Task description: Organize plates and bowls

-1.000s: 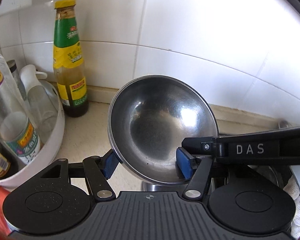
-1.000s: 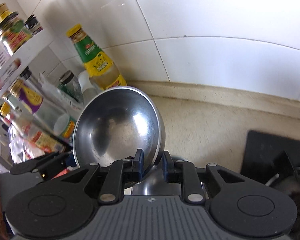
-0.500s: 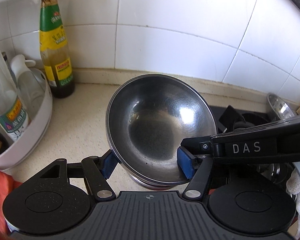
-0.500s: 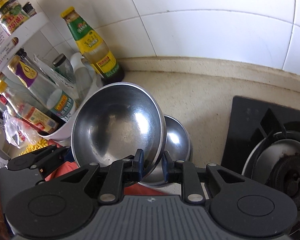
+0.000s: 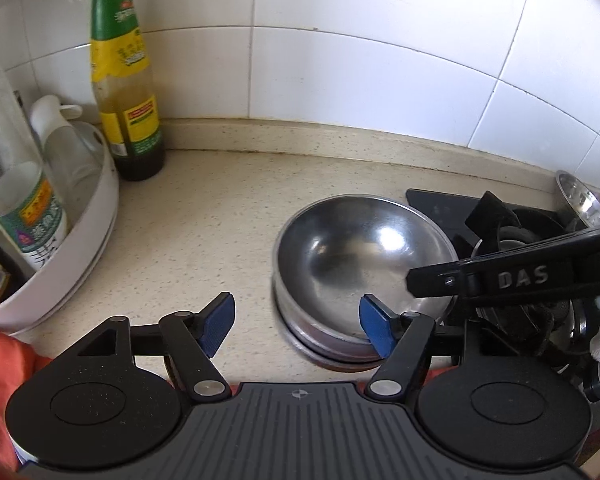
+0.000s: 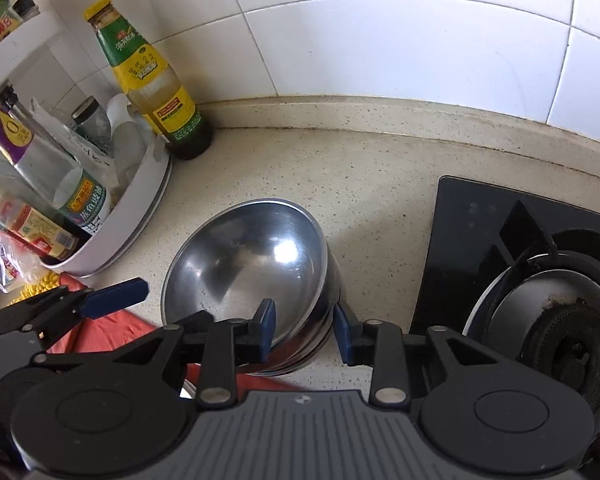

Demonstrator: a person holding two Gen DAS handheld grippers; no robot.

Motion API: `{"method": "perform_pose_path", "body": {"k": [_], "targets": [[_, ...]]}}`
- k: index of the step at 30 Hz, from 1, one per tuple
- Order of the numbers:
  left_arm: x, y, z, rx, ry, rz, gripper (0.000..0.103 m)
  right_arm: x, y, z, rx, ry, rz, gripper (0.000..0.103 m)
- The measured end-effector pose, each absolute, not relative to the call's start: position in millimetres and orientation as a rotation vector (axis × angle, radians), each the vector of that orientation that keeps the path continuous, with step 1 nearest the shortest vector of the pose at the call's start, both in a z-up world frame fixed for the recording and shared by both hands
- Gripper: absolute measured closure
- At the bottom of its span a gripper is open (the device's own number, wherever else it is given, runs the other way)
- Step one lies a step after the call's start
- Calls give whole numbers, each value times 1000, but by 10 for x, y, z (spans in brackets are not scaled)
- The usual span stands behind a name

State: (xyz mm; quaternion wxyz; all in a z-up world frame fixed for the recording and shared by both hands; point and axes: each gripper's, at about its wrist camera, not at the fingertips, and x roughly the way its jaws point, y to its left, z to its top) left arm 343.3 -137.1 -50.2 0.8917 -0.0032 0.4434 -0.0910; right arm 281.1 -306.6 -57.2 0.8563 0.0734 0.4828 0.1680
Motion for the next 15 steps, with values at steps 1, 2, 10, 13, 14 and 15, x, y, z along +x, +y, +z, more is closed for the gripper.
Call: {"method": "perform_pose_path", "body": {"k": [1, 2, 10, 13, 14, 15], "targets": [[3418, -1351, -486, -9, 915, -192, 26, 2802, -3083, -562, 156, 1010, 351, 72], [3392, -1332, -465, -12, 908, -197, 25, 2796, -3097, -550, 162, 1007, 350, 72], [3101, -1229, -369, 20, 871, -266, 17, 2790, -3267, -576, 266, 1011, 356, 67], [3067, -1249, -433, 50, 892, -291, 16, 2833, -3266, -604, 297, 1016, 369, 64], [3070, -1255, -460, 58, 901, -299, 15, 2848, -3261, -611, 303, 1018, 371, 62], [3073, -1262, -492, 65, 909, -309, 14, 2862, -3248, -619, 304, 1019, 373, 60]]}}
